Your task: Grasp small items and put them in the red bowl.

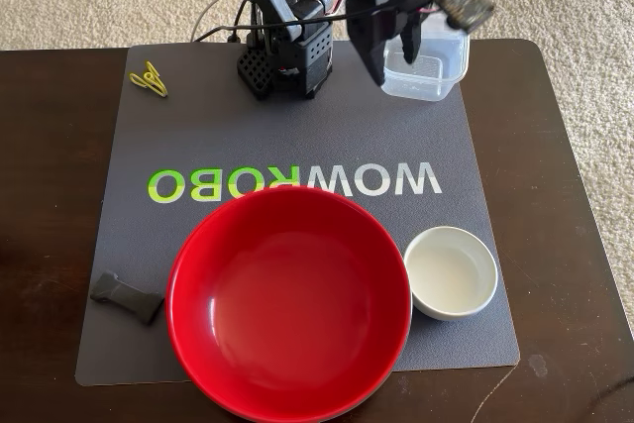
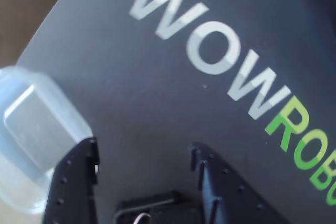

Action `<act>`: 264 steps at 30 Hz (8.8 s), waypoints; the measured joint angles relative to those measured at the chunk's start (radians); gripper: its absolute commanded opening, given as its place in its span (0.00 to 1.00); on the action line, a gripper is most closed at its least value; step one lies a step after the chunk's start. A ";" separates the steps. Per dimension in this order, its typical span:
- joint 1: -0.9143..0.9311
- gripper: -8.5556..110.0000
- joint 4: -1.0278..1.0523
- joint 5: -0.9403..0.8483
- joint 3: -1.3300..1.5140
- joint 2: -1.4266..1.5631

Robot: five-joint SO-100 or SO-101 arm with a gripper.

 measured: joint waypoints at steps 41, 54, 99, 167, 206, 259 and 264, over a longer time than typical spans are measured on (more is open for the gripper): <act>0.029 0.07 -0.637 -0.540 0.183 -0.383; 0.347 0.07 -0.453 -0.704 -0.002 0.112; 1.629 0.29 -0.446 -1.149 -1.065 -1.325; 0.637 0.27 0.003 -0.913 -1.493 -1.195; 0.373 0.07 -0.035 -1.187 -1.197 -1.382; 1.456 0.31 -0.133 -0.321 0.502 0.861; 1.812 0.30 -0.225 -0.592 0.433 0.698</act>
